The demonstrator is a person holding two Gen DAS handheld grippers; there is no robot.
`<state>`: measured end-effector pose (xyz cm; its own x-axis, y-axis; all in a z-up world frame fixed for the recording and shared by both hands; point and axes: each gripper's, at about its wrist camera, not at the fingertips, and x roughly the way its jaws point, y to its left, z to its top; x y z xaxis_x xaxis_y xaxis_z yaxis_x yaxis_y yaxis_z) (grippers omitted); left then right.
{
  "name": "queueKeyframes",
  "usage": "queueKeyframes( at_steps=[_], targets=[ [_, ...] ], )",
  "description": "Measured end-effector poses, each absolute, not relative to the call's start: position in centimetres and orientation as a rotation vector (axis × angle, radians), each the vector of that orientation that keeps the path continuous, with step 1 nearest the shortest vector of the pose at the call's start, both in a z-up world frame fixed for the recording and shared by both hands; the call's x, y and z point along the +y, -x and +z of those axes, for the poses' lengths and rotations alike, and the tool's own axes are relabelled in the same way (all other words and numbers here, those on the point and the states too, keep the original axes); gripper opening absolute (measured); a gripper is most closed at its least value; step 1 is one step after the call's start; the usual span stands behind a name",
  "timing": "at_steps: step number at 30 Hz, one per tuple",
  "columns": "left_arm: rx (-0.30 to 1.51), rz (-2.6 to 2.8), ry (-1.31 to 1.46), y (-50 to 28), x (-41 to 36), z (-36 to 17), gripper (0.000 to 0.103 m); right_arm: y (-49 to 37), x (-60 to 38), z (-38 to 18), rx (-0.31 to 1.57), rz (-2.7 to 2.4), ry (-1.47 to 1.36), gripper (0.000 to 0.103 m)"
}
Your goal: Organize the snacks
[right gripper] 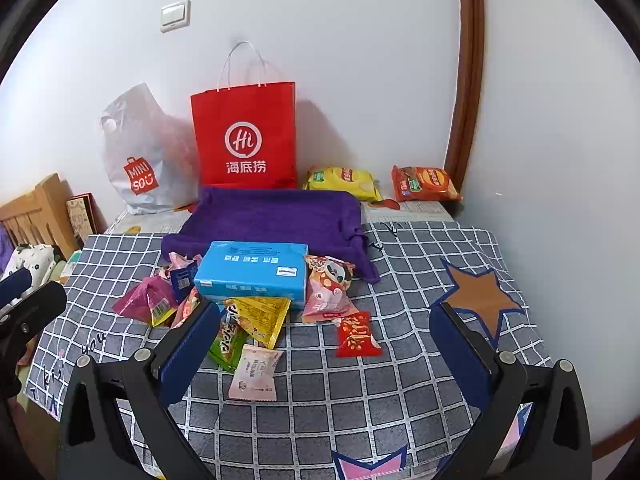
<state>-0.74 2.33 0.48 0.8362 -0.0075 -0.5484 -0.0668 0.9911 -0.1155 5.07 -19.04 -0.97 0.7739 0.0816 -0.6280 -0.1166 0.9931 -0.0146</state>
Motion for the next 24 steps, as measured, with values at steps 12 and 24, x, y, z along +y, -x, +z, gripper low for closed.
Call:
queueKeyframes(
  at_steps=[12,24],
  targets=[
    [0.581,0.036,0.14,0.96,2.58,0.21,0.102,-5.24,-18.86,-0.83,0.677,0.106,0.055,0.103],
    [0.576,0.036,0.138,1.07,2.62,0.24,0.102,-5.07,-18.69,-0.89,0.67,0.102,0.058,0.103]
  ],
)
